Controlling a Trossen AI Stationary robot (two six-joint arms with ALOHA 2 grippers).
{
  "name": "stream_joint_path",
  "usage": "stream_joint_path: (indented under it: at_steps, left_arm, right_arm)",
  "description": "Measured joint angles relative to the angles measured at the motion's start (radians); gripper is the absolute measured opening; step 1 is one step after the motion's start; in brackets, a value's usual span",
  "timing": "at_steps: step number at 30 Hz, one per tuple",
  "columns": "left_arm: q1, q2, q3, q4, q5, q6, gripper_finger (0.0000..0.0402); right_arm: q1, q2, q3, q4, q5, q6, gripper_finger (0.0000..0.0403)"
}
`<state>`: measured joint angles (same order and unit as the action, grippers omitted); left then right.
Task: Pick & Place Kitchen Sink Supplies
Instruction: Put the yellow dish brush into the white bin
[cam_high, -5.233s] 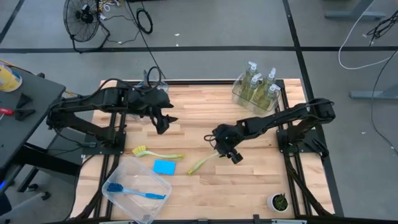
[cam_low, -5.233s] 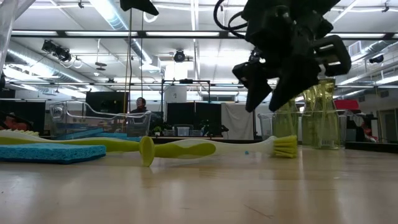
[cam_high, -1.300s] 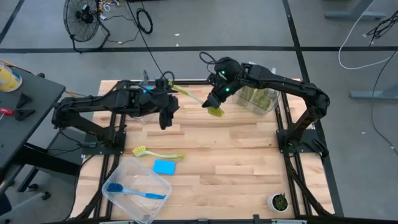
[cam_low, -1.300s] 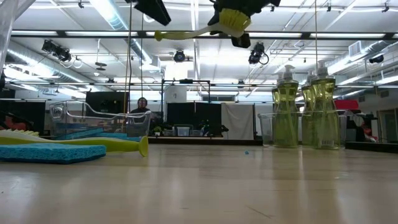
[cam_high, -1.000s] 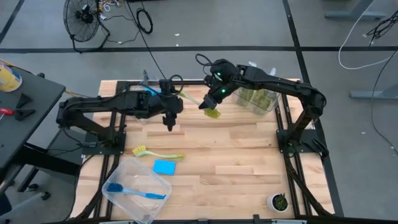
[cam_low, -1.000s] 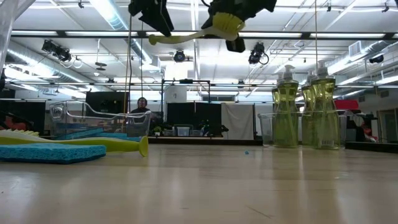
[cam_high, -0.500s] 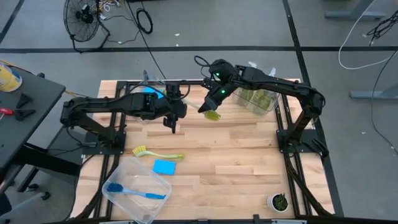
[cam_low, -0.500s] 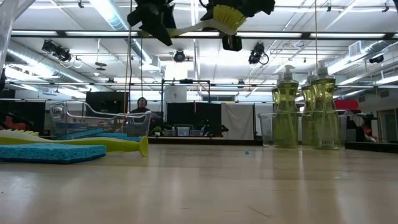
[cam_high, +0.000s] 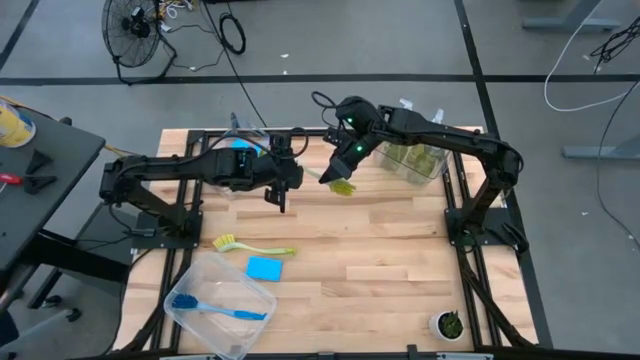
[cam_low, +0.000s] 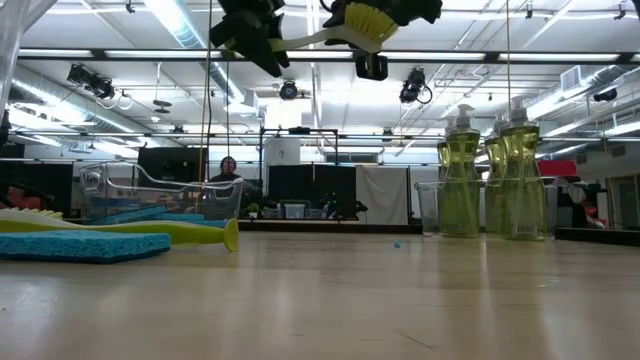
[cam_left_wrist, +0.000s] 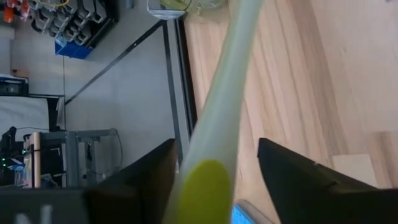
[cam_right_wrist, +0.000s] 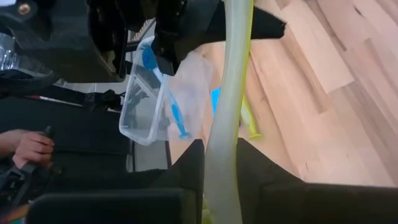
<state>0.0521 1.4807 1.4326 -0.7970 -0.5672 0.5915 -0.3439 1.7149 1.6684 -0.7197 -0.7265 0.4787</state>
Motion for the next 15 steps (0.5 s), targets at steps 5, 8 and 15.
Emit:
stream_joint_path:
  at_steps: [5, 8, 15]
  left_arm:
    - [0.0, -0.001, 0.0, 0.002, 0.023, 0.0, 0.0173]
    - [0.0, -0.001, 0.0, 0.002, 0.051, 0.0, 0.0145]
    - [0.0, -0.001, 0.0, -0.011, 0.065, 0.015, 0.0077]
  right_arm:
    - [0.001, 0.0, 0.0, -0.001, -0.005, 0.0, 0.0051]
    - [0.002, 0.0, 0.0, -0.002, -0.022, -0.005, 0.0051]
    - [0.001, 0.0, 0.0, 0.0, -0.03, -0.028, 0.0051]
